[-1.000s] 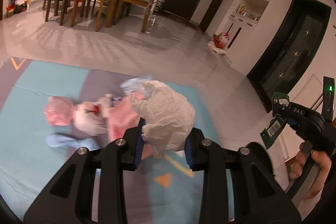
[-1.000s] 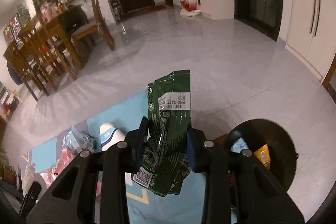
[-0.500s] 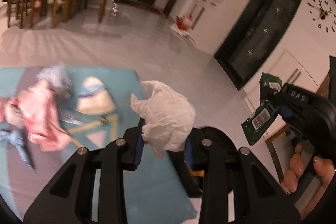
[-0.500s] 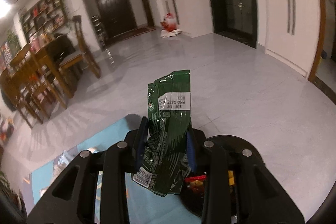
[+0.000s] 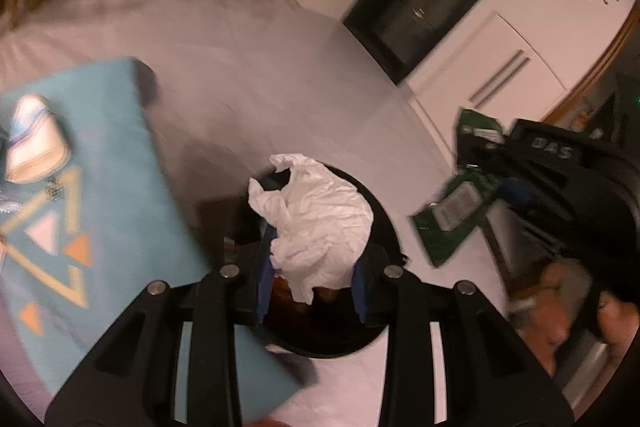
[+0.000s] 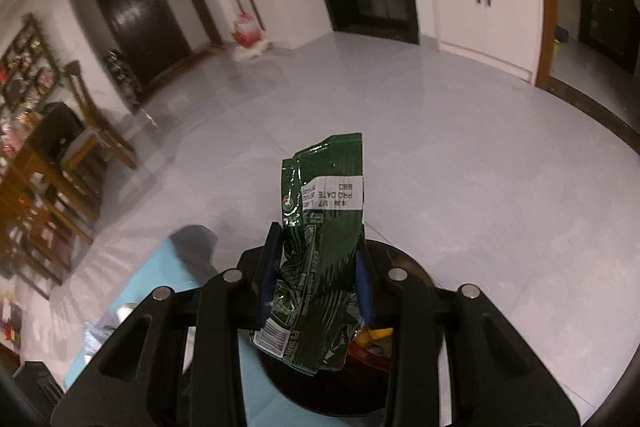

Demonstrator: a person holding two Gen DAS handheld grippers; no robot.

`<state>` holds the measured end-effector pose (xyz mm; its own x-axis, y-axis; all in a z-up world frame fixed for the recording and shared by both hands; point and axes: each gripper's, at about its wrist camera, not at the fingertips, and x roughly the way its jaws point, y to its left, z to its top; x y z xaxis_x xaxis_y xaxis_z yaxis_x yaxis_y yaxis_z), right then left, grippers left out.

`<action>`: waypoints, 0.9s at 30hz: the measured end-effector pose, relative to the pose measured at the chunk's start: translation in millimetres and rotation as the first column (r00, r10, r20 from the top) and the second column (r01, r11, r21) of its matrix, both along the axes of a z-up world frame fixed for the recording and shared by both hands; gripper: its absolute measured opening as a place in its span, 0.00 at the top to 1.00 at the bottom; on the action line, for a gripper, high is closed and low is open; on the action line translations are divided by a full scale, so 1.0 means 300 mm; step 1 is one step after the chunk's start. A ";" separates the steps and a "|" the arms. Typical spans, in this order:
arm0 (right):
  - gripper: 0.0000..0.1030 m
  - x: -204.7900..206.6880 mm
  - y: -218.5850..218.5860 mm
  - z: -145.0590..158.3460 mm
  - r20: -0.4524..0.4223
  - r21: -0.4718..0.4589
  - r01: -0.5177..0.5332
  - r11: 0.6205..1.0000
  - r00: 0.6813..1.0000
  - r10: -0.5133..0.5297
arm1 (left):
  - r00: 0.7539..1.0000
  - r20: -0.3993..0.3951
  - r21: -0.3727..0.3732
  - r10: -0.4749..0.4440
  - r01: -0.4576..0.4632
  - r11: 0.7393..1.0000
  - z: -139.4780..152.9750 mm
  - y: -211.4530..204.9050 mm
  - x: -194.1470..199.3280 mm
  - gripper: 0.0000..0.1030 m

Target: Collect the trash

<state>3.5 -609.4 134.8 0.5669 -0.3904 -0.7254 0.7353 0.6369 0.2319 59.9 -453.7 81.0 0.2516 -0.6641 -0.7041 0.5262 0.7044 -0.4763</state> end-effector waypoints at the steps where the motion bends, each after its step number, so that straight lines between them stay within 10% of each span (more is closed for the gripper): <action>1: 0.68 0.003 -0.009 -0.014 -0.015 0.007 0.009 1.000 1.000 -0.009 | 1.000 0.001 0.014 -0.004 0.004 1.000 -0.010 -0.015 0.004 0.68; 27: 0.67 0.036 -0.137 -0.240 -0.215 0.148 0.074 0.986 0.976 -0.041 | 0.986 -0.080 0.172 -0.144 0.156 0.973 -0.174 -0.275 0.010 0.66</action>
<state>14.3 -650.4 62.9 0.3754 -0.2923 -0.8796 0.8121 0.5611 0.1601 62.9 -536.2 28.9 0.1072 -0.5538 -0.8257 0.6031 0.6964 -0.3889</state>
